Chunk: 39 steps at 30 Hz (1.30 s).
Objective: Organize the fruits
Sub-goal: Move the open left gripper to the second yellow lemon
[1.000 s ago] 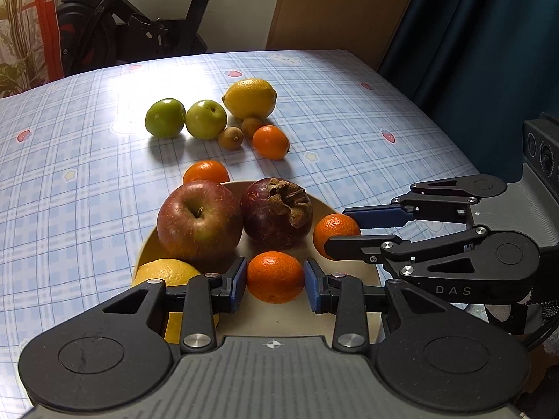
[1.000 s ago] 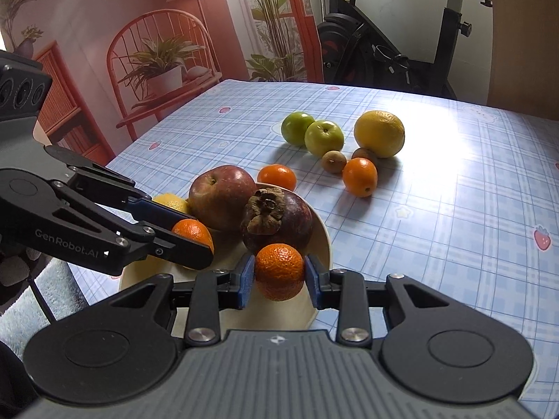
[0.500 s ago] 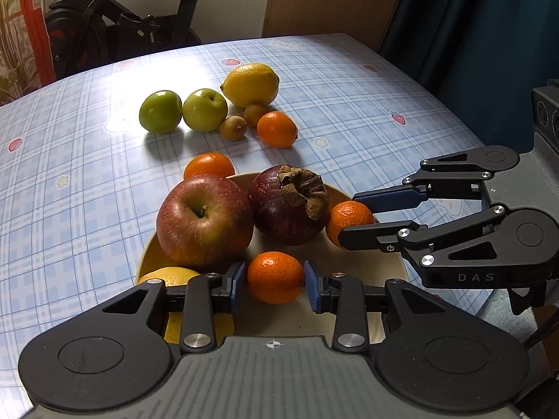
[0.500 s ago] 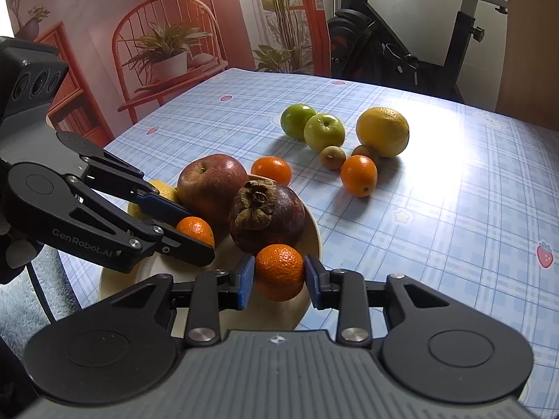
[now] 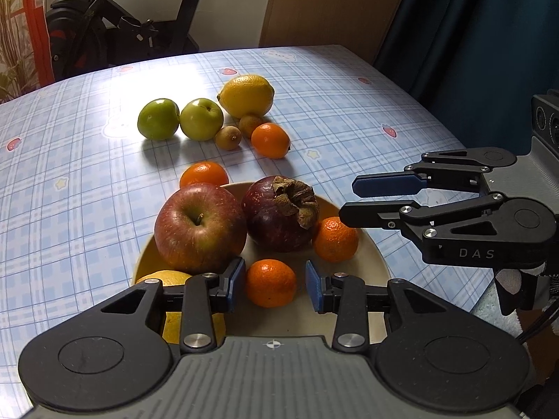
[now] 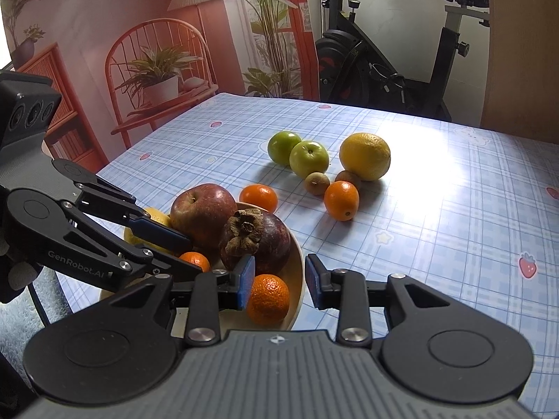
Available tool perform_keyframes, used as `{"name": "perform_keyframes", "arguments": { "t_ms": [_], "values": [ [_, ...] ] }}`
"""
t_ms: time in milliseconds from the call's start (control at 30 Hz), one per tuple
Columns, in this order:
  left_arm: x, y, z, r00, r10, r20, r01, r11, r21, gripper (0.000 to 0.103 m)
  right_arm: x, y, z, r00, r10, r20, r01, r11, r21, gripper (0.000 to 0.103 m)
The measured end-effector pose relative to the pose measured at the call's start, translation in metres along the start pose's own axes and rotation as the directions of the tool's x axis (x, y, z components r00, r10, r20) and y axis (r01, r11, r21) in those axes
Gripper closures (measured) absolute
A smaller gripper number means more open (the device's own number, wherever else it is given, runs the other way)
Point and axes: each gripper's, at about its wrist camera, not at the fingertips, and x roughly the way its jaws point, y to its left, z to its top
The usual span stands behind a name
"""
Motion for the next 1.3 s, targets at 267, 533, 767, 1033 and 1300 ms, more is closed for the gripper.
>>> {"name": "perform_keyframes", "arguments": {
  "t_ms": [267, 533, 767, 1033, 1300],
  "values": [
    [-0.030, -0.001, 0.014, 0.990, 0.011, 0.138, -0.006, 0.999, -0.038, 0.061, -0.013, -0.013, 0.006, 0.996, -0.060, 0.068, 0.056, 0.996, 0.064, 0.068],
    [-0.060, 0.016, 0.040, 0.957, 0.089, 0.278, -0.054, 0.990, -0.130, 0.062, -0.026, -0.033, 0.027, 0.978, -0.132, 0.158, 0.102, 0.977, 0.185, 0.067],
    [-0.072, 0.035, 0.055, 0.932, 0.175, 0.317, -0.121, 0.976, -0.182, 0.062, -0.018, -0.042, 0.043, 0.971, -0.166, 0.173, 0.133, 0.973, 0.189, 0.067],
    [-0.067, 0.057, 0.066, 0.910, 0.266, 0.317, -0.198, 0.953, -0.231, 0.062, 0.004, -0.047, 0.048, 0.970, -0.180, 0.166, 0.150, 0.973, 0.177, 0.067],
    [-0.057, 0.071, 0.075, 0.895, 0.313, 0.317, -0.242, 0.939, -0.243, 0.062, 0.027, -0.059, 0.056, 0.974, -0.172, 0.146, 0.149, 0.977, 0.154, 0.067]
  ]
}}
